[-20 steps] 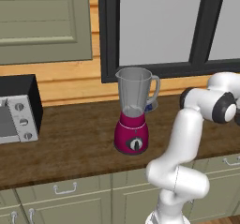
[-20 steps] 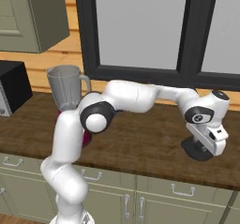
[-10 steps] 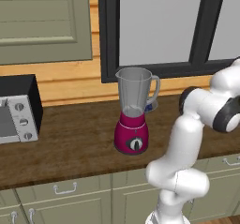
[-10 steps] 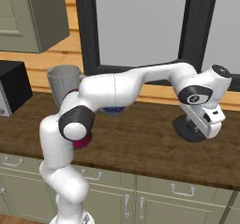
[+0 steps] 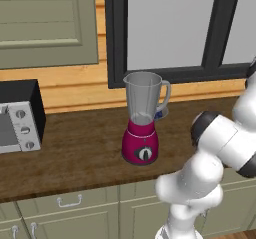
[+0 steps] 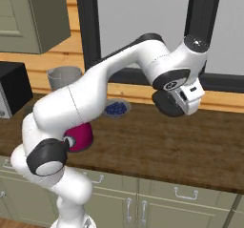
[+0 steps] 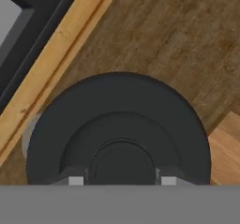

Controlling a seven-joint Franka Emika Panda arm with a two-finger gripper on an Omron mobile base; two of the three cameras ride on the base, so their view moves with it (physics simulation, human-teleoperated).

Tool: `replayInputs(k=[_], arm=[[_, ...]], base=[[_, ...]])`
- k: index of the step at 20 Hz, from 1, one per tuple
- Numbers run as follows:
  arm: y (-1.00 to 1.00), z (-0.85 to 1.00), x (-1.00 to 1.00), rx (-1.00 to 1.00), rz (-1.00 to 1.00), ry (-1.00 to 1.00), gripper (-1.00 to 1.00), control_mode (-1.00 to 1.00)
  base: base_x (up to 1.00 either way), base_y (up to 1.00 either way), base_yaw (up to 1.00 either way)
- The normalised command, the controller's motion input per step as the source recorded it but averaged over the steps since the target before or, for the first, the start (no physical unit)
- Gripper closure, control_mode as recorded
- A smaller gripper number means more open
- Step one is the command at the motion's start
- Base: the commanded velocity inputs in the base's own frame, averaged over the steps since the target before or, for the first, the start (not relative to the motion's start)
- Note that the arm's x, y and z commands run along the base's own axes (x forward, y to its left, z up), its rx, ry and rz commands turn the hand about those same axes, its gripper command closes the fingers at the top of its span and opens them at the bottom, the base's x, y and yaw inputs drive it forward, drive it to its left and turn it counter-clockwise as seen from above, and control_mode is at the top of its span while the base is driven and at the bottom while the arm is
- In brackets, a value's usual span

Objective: Close the lid blender by securely placing the lid on top.

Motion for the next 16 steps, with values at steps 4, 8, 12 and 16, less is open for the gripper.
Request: replayInputs(k=[4,8,12,16], arm=[[1.00,0.92,0.04,-0.20,-0.06,-0.24,1.00,-1.00],[1.00,0.73,0.07,-0.17,-0.07,-0.17,1.00,-1.00],[1.00,0.47,0.12,-0.04,-0.13,-0.03,1.00,-1.00],[1.00,0.48,0.13,0.00,-0.15,0.01,1.00,-1.00]], base=[[0.00,0.00,0.00],[0.00,0.00,0.00],[0.00,0.00,0.00],[0.00,0.00,0.00]])
